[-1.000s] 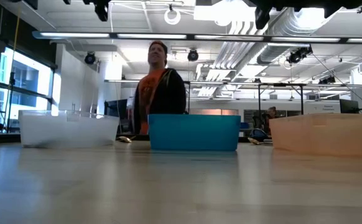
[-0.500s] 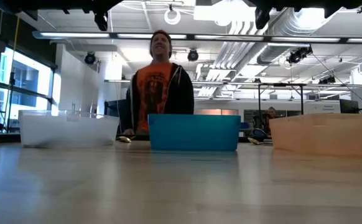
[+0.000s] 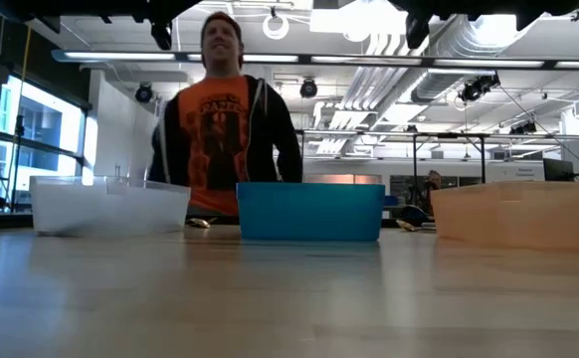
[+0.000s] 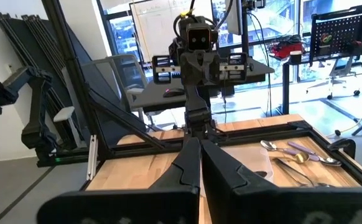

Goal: Sort silverware by color (type)
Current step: Put the black spoon into the transparent bin

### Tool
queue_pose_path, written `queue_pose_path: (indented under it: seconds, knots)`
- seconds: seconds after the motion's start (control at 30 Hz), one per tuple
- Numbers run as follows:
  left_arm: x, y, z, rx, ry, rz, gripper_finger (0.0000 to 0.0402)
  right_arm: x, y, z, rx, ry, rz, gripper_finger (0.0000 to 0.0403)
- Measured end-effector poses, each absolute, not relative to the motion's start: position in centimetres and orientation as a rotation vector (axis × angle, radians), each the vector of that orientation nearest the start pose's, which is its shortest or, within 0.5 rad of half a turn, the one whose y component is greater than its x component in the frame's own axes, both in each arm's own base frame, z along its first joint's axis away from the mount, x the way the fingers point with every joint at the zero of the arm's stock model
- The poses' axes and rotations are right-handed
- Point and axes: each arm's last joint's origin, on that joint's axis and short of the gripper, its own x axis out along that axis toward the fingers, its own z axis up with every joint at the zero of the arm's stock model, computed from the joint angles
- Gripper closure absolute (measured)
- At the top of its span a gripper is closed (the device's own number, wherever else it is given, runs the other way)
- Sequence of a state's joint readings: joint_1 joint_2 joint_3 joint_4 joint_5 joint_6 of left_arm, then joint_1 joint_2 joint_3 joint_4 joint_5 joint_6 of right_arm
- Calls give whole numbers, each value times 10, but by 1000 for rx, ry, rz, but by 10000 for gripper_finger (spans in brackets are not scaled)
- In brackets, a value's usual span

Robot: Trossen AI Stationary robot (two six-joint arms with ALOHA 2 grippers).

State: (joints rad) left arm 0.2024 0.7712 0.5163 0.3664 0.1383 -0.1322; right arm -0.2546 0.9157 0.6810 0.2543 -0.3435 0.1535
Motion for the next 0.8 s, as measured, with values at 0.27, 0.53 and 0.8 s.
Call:
queue_pose_path:
  seconds: [0.27,0.53,0.8]
  knots:
    - [176,32,294,-101,-112,57,401,203,-43,315,149,-5,90,402]
    - [176,32,294,-101,-112,57,401,203,-43,314,110,0,89,402]
    - [176,32,294,-101,-111,57,401,203,-43,314,103,0,89,402]
